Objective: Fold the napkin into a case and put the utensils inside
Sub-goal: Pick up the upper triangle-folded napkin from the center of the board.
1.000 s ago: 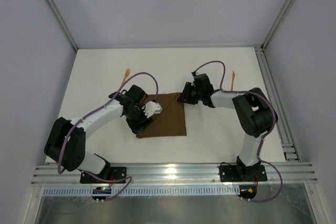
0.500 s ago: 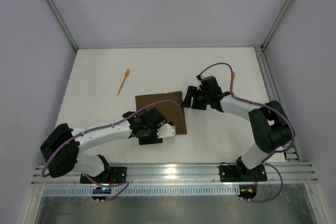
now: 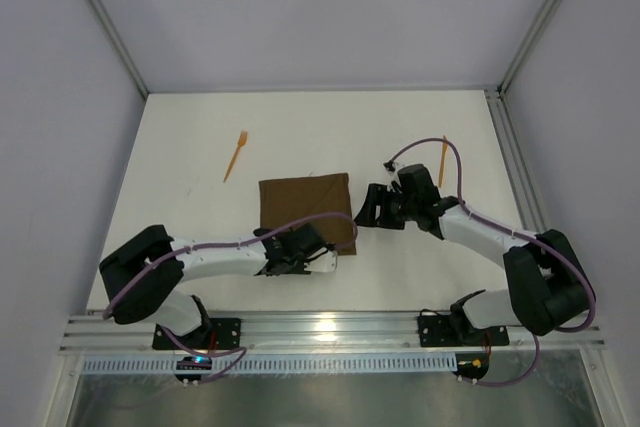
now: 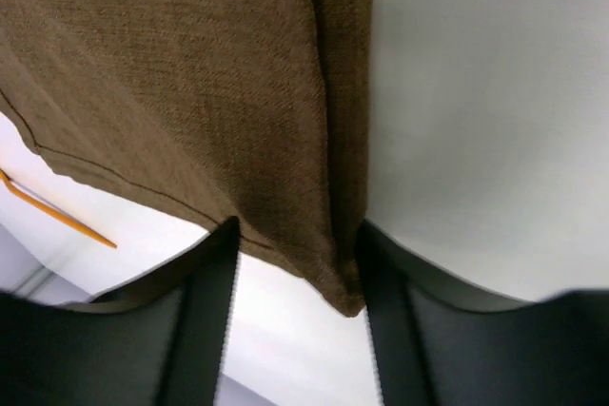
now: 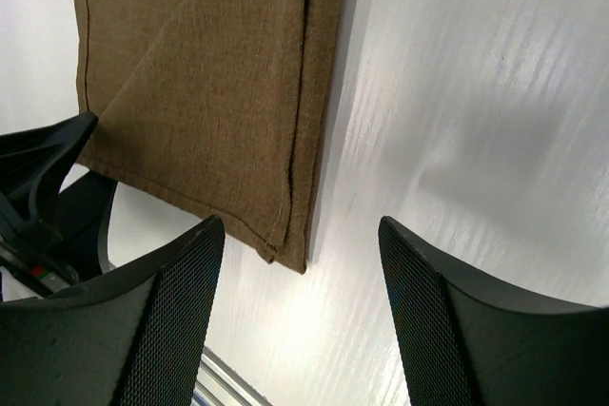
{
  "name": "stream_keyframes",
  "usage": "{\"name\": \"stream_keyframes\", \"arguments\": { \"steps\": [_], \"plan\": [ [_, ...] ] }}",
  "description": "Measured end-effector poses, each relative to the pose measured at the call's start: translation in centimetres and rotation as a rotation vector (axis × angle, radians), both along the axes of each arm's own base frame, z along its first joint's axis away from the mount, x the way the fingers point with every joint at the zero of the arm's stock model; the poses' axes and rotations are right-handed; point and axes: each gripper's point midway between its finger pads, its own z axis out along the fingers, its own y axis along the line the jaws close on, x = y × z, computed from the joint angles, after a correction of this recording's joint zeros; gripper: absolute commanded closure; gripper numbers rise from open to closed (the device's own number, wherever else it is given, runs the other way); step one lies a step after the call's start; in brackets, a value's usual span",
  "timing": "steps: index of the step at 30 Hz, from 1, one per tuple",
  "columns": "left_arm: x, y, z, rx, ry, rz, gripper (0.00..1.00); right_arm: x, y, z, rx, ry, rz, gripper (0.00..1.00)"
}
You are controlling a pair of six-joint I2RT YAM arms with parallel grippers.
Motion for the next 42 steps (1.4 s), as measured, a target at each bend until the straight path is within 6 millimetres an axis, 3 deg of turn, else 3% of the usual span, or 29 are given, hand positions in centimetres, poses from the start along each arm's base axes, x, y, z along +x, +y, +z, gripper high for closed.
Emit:
{"name": "stream_keyframes", "arguments": {
  "steps": [5,8,11,18,25,29,31,35,37,39,42],
  "plan": [
    [0.9,-0.2,-0.5,0.003,-0.051,0.022,0.84,-2.0,0.0,-1.4,0.016,0.044,0.003,0.28],
    [0.8,-0.1,-0.7,-0.006,-0.052,0.019,0.92,-4.1,0.4,-3.1,0.040,0.106,0.008,0.26],
    [0.6,-0.2,-0.3,-0.035,-0.049,0.018,0.98,-3.8,1.7,-2.8,0.102,0.100,-0.001,0.25],
    [0.7,-1.0,1.9,-0.120,-0.079,0.014,1.00,-3.1,4.8,-2.7,0.199,0.104,-0.002,0.26],
    [0.7,-0.9,1.9,-0.122,-0.070,0.016,1.00,-3.0,4.9,-2.5,0.217,0.104,-0.020,0.27],
    [1.0,-1.0,2.7,-0.154,-0.051,0.030,1.00,-3.1,4.0,-2.1,0.170,0.052,-0.010,0.26],
    [1.3,-1.0,3.3,-0.185,-0.040,0.042,1.00,-3.0,3.1,-0.8,0.154,-0.026,-0.001,0.26],
    [1.8,-0.7,4.2,-0.229,-0.028,0.068,1.00,-2.0,2.5,4.5,0.188,-0.291,0.036,0.22],
    [1.9,-0.5,4.3,-0.232,-0.021,0.076,1.00,-1.8,2.0,5.9,0.198,-0.356,0.016,0.21],
    [1.7,-0.5,4.3,-0.235,-0.015,0.075,1.00,-1.4,1.3,5.5,0.178,-0.317,-0.043,0.22],
    [1.6,-0.5,4.5,-0.243,-0.010,0.071,1.00,-1.3,0.4,2.8,0.134,-0.182,-0.129,0.22]
  ]
}}
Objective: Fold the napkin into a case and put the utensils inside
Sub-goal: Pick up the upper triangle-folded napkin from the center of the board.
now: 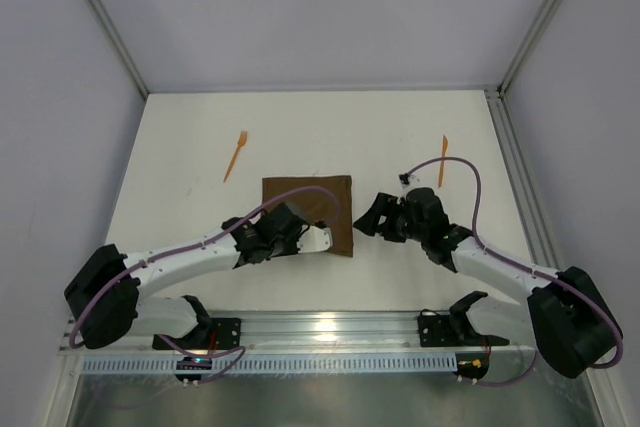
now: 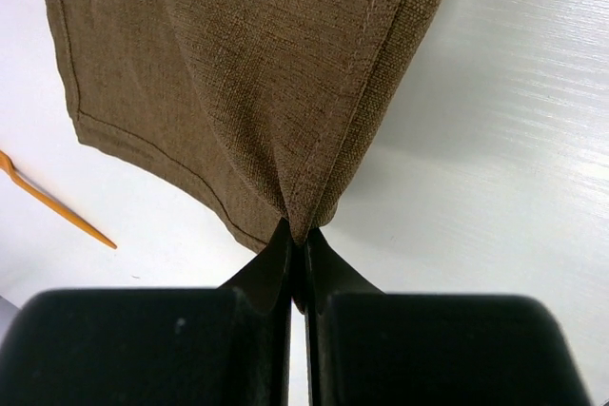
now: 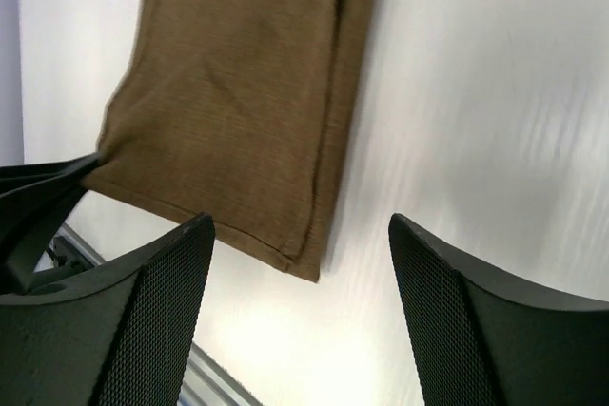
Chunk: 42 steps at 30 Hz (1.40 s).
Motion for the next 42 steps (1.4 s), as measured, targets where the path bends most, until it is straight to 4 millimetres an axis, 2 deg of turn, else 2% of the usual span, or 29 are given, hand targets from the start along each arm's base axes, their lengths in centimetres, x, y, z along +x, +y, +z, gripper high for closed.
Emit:
{"name": "stream_keyframes", "arguments": {
  "steps": [6,15,23,26,27,31,33,34,38,42],
  "plan": [
    [0.0,-0.2,0.4,-0.016,-0.001,-0.005,1.00,-3.0,-0.9,-5.4,0.014,0.272,-0.092,0.24],
    [-0.2,-0.3,0.3,-0.026,0.008,0.008,1.00,-3.8,4.5,-5.5,0.165,0.389,0.039,0.29],
    [-0.1,-0.4,0.6,-0.031,0.007,0.011,1.00,-4.4,6.1,-5.7,0.253,0.453,0.104,0.32],
    [0.0,-0.5,0.8,-0.035,0.005,0.013,1.00,-4.6,6.6,-6.0,0.269,0.476,0.124,0.45],
    [0.1,-0.6,0.9,-0.038,0.003,0.013,1.00,-4.6,6.7,-6.3,0.273,0.487,0.131,0.54],
    [0.2,-0.8,1.1,-0.043,0.001,0.014,1.00,-4.9,6.8,-7.1,0.267,0.519,0.134,0.73],
    [0.2,-0.8,1.1,-0.041,0.001,0.015,1.00,-5.0,6.6,-7.5,0.252,0.527,0.125,0.78],
    [0.2,-0.8,1.1,-0.041,0.001,0.015,1.00,-5.0,6.5,-7.5,0.248,0.531,0.122,0.84],
    [0.2,-0.6,1.0,-0.038,0.004,0.018,1.00,-5.1,5.7,-7.7,0.201,0.518,0.096,0.96],
    [0.3,-0.4,0.9,-0.033,0.004,0.019,1.00,-5.0,5.4,-6.9,0.171,0.485,0.096,0.97]
  ]
}}
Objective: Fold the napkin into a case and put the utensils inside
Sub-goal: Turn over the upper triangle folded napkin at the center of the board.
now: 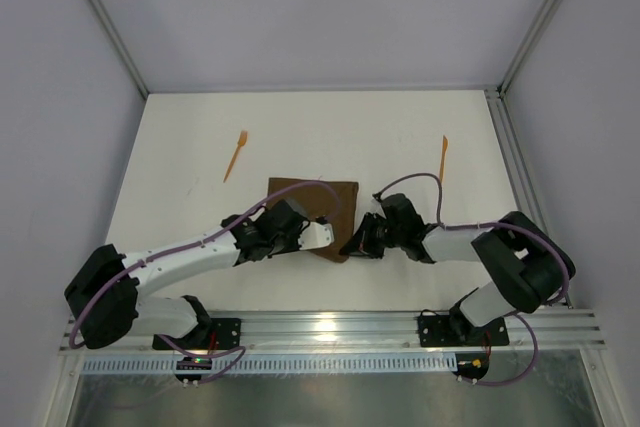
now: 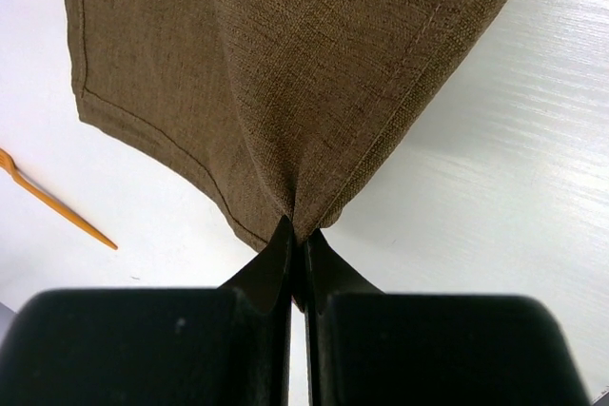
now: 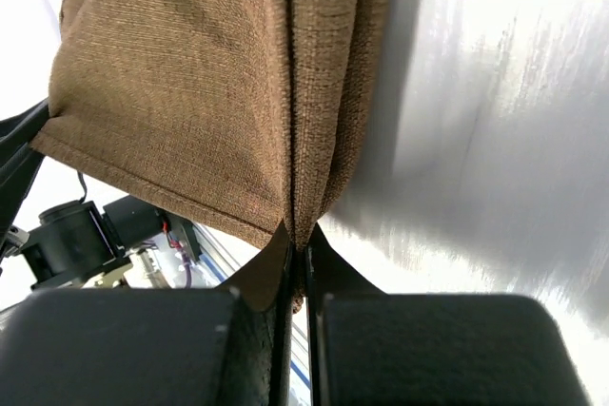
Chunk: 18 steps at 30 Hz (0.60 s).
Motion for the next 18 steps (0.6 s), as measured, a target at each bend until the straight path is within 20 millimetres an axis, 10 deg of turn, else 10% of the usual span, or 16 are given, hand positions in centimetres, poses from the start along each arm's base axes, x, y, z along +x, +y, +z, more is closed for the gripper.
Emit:
{"name": "stream_keyframes", "arguments": {
  "steps": [8,18],
  "plan": [
    [0.2,-0.4,0.6,-0.030,0.027,0.006,1.00,2.9,-1.8,3.2,-0.039,-0.096,-0.023,0.97],
    [1.6,-6.9,9.7,-0.274,0.059,-0.039,1.00,8.1,-7.4,12.5,-0.142,-0.309,-0.063,0.97]
  ]
}}
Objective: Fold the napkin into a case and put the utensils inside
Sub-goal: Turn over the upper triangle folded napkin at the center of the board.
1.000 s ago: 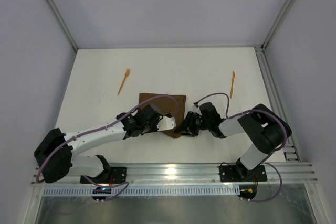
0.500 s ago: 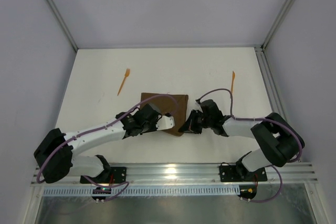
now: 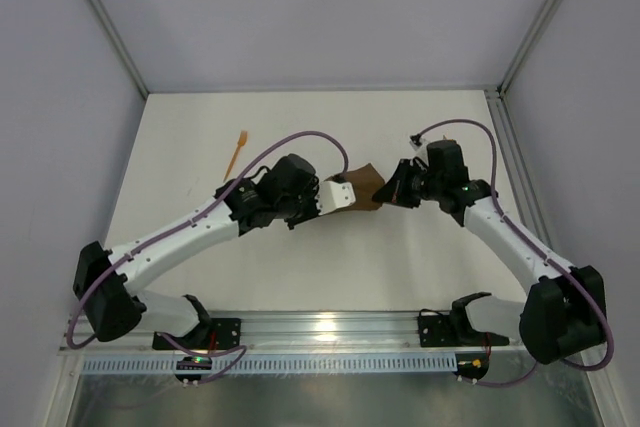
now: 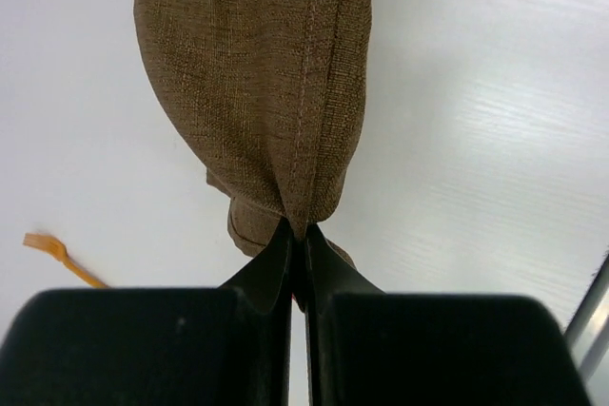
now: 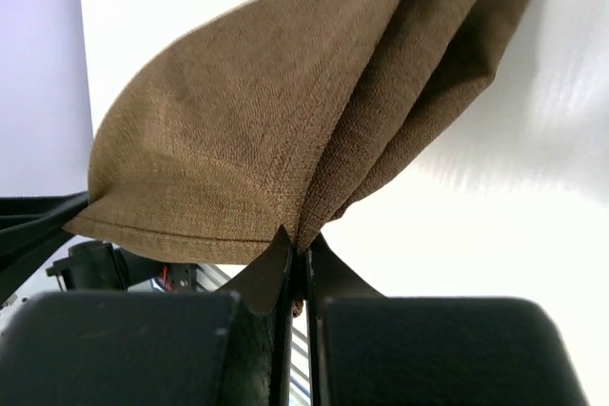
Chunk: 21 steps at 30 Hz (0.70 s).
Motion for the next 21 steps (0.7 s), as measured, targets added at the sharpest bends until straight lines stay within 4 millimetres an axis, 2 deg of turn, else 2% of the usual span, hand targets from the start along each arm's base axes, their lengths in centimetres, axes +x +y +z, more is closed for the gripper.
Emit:
{"name": "stream_keyframes", "arguments": {
  "steps": [2,6,10,16,21],
  "plan": [
    [0.0,-1.1,1.1,-0.037,0.014,-0.013,1.00,0.3,-1.5,1.6,-0.015,-0.025,-0.006,0.97],
    [0.6,-4.8,2.8,-0.115,0.067,-0.050,1.00,1.1,-5.2,3.7,-0.051,-0.039,-0.047,0.97],
    [1.2,-7.4,3.2,-0.149,0.115,-0.067,1.00,0.5,-8.1,3.7,-0.021,0.008,-0.078,0.97],
    [1.4,-9.0,3.2,-0.156,0.141,-0.087,1.00,-1.1,-10.0,3.3,-0.018,0.078,-0.072,0.97],
    [1.1,-13.9,2.4,-0.192,0.233,-0.133,1.00,-0.6,-14.3,4.4,-0.143,0.065,-0.203,0.97]
  ]
}}
